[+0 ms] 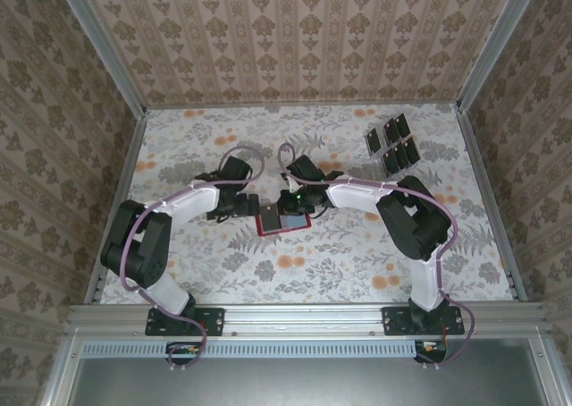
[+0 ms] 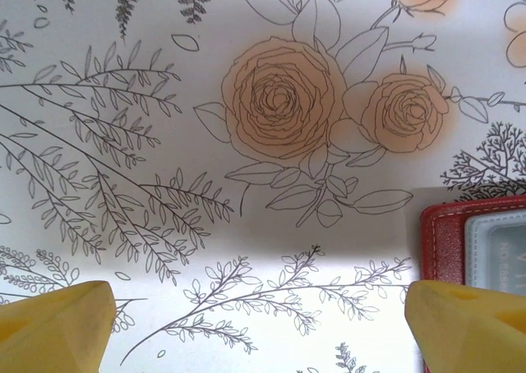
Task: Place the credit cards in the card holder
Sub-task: Insert the credit card into the card slot.
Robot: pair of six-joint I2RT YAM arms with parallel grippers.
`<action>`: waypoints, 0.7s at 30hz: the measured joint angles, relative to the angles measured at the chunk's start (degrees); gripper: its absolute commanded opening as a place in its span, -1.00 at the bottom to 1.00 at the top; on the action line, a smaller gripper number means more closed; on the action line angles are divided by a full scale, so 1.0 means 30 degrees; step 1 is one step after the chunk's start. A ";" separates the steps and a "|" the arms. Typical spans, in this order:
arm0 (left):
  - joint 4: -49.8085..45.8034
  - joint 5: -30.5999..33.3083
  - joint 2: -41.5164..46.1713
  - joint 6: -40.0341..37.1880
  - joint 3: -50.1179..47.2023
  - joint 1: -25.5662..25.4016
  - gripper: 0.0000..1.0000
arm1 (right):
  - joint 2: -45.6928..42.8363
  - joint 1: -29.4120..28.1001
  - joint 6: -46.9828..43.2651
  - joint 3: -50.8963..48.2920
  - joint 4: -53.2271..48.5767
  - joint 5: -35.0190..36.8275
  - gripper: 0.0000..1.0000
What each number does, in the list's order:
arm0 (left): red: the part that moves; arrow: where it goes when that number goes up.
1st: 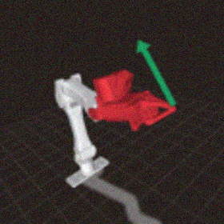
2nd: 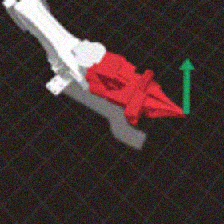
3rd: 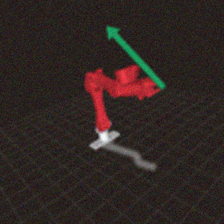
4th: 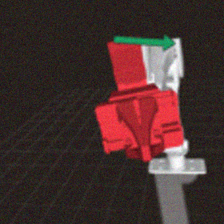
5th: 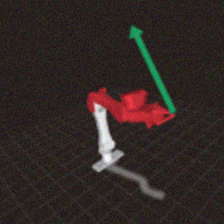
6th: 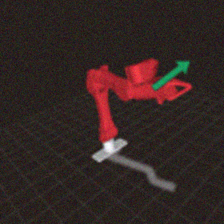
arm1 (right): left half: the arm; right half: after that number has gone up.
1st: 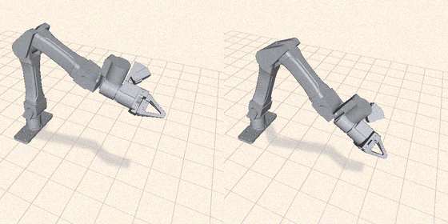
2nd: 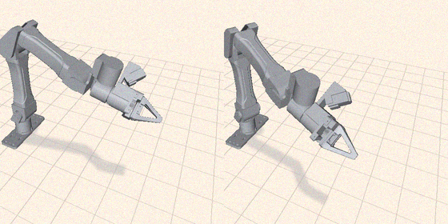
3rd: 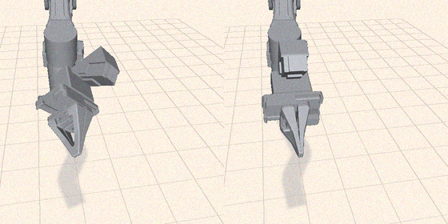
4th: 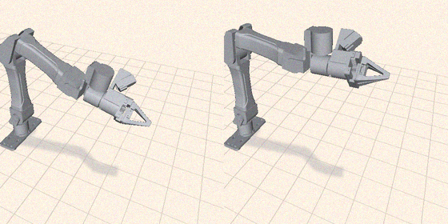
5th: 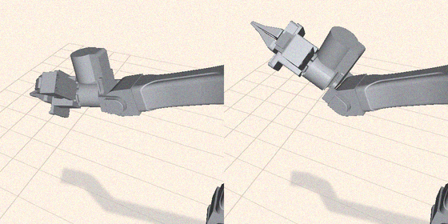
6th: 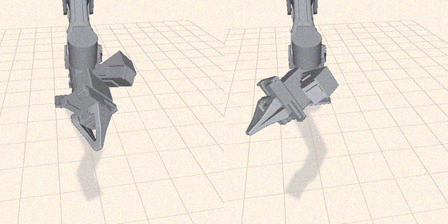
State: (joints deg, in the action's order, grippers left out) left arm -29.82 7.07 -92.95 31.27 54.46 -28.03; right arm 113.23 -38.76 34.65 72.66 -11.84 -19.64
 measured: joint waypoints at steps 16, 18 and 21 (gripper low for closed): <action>-0.0066 -0.0007 -0.0051 0.0000 -0.0270 0.0000 1.00 | 0.0648 0.0051 0.0000 -0.0102 -0.0036 0.0007 -0.81; -0.0051 -0.0007 -0.0109 0.0000 -0.0277 0.0000 1.00 | 0.0801 0.0051 0.0000 -0.0102 -0.0036 0.0000 -0.81; -0.0022 -0.0007 -0.0146 0.0000 -0.0386 0.0000 1.00 | 0.0852 0.0044 0.0000 -0.0095 -0.0029 -0.0015 -0.81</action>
State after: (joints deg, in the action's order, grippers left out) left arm -29.89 7.05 -93.38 31.27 53.30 -28.03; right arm 115.79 -38.63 34.65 72.38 -11.92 -19.68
